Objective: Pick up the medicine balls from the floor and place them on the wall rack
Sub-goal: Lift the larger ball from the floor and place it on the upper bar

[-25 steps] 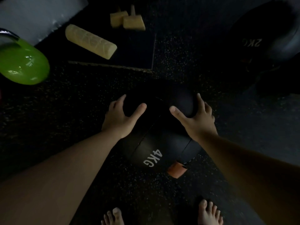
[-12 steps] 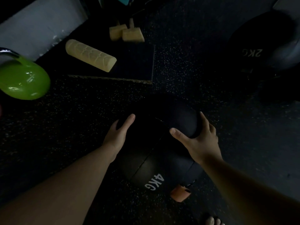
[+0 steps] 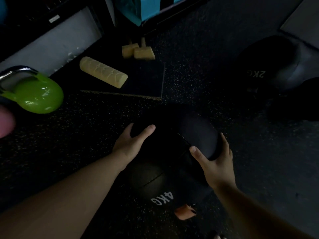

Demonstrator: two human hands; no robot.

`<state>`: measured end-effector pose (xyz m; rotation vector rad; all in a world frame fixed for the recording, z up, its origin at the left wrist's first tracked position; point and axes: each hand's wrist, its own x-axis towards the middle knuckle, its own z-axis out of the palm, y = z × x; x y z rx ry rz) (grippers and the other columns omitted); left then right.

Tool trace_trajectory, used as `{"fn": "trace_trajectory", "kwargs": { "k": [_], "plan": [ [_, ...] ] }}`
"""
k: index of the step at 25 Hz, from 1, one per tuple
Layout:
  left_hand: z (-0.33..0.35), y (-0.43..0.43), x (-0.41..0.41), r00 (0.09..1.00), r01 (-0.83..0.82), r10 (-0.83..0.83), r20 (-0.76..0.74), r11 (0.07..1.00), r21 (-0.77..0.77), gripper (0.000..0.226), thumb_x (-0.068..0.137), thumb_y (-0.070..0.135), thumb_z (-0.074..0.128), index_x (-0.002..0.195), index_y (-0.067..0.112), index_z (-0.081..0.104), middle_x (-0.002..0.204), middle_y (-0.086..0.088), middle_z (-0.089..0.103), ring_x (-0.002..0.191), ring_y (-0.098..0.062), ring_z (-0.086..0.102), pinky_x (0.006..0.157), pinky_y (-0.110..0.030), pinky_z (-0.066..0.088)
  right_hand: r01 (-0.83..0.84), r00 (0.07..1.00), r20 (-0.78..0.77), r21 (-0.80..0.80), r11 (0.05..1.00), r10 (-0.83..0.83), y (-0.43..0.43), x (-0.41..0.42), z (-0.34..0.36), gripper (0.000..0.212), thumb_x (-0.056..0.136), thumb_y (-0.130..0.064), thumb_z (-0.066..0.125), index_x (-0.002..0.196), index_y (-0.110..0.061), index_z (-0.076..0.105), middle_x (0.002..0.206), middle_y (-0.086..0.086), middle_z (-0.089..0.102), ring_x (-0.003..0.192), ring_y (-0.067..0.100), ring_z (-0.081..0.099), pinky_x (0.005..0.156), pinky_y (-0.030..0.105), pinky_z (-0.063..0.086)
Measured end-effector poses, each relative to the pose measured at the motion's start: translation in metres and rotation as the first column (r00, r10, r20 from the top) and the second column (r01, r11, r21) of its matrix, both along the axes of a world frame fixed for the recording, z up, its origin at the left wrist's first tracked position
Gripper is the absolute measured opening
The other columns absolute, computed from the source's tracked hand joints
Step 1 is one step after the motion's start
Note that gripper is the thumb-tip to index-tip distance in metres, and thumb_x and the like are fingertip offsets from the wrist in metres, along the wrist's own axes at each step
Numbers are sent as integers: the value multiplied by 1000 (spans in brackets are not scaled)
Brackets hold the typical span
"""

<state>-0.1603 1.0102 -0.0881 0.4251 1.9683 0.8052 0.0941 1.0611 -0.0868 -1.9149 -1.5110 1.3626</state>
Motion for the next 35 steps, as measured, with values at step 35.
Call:
{"fn": "trace_trajectory", "kwargs": {
  "k": [35],
  "plan": [
    [1056,-71,-154,642,-80,664,-383,555,828,138,25,106,71,141,30,70,130,-4,76,116,-30,73,108,-49,57,9,569,-535,763,646,624,63,-247,986,142,36,-107,57,159,-44,24,157,7,36,143,36,40,113,62,41]
  ]
}}
